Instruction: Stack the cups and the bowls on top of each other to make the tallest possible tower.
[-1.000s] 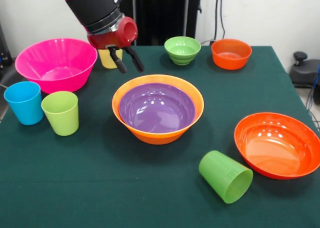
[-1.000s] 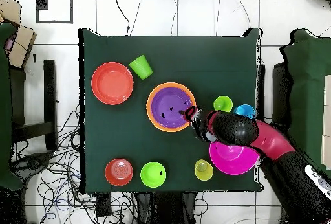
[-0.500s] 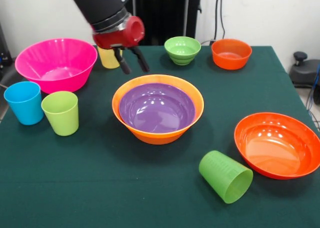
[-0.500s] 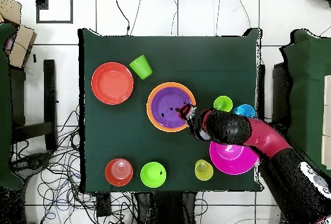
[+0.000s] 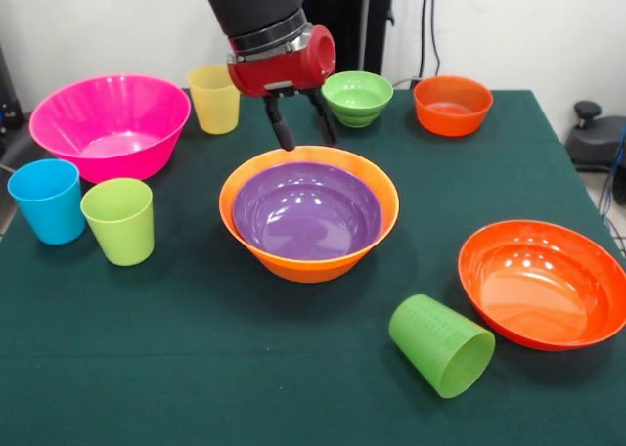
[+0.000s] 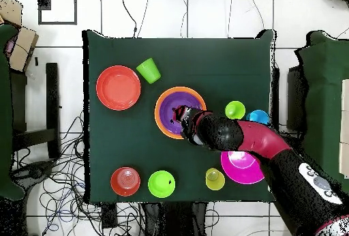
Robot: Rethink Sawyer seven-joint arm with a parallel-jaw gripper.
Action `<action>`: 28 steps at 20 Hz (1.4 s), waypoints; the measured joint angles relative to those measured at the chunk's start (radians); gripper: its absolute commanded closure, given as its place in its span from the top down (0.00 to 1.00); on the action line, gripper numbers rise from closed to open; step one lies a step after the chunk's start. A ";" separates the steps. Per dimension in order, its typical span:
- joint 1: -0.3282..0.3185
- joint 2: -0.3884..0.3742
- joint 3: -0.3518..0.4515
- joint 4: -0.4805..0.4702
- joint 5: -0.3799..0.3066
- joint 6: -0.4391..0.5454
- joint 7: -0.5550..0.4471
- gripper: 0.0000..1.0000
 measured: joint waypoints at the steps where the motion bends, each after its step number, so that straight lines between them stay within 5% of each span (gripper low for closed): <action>1: -0.004 0.000 0.000 0.000 0.000 0.000 0.000 1.00; 9: 0.031 -0.067 -0.066 0.026 -0.024 -0.001 0.000 1.00; 13: 0.239 -0.270 -0.220 0.098 -0.040 0.009 0.016 1.00; 18: 0.426 -0.465 -0.298 0.187 -0.005 0.032 0.042 1.00; 25: 0.679 -0.672 -0.409 0.294 0.013 0.045 0.124 1.00; 28: 0.714 -0.699 -0.438 0.333 0.019 0.030 0.157 1.00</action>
